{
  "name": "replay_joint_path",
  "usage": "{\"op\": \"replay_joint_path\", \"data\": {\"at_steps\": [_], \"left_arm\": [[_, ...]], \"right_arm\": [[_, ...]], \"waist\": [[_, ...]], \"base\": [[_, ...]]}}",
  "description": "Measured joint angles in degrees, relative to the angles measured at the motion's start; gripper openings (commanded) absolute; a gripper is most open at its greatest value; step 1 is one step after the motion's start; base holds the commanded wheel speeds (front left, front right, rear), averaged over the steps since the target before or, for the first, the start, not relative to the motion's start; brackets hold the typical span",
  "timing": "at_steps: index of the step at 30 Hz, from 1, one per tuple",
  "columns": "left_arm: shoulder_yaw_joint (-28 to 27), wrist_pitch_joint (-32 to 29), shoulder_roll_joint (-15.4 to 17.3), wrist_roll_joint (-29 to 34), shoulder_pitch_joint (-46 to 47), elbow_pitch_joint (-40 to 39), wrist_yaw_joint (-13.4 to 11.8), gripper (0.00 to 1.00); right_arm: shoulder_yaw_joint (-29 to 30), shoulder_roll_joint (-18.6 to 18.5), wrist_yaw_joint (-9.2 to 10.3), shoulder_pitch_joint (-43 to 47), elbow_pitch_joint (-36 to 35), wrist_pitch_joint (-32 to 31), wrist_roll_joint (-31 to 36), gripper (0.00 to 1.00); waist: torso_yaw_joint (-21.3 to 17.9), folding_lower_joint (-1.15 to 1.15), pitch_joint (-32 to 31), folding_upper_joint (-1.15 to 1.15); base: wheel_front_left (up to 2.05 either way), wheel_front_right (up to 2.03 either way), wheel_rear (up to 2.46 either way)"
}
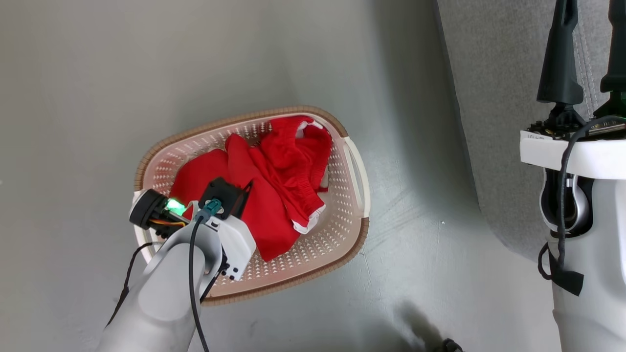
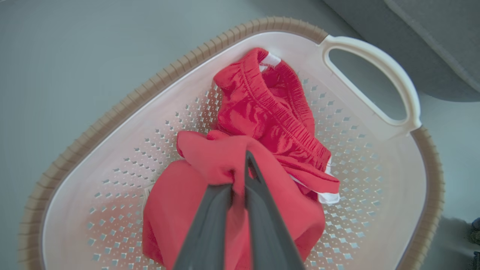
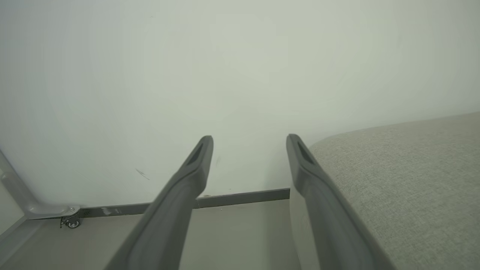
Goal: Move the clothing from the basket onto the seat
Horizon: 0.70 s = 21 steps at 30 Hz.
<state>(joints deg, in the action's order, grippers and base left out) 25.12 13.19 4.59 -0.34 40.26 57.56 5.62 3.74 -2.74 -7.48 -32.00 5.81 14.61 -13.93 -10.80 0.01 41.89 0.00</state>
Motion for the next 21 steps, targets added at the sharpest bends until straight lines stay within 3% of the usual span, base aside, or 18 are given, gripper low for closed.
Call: {"op": "replay_joint_path", "data": {"at_steps": [15,21], "left_arm": [[-2.00,0.96,-0.90,-2.74,-0.34,-7.49,-0.34,0.00],[-3.65,0.96,-1.08,-3.94,-1.86,-14.23,-1.18,0.00]], "right_arm": [[-0.15,-0.05,0.00,1.08,1.34,0.01,1.99,1.00],[-0.87,-0.09,0.00,2.54,2.01,0.01,3.55,1.00]], "waist": [[2.41,0.00,-5.43,0.00],[3.52,0.00,-7.94,0.00]], "base": [[0.00,0.00,0.00],[0.00,0.00,0.00]]}}
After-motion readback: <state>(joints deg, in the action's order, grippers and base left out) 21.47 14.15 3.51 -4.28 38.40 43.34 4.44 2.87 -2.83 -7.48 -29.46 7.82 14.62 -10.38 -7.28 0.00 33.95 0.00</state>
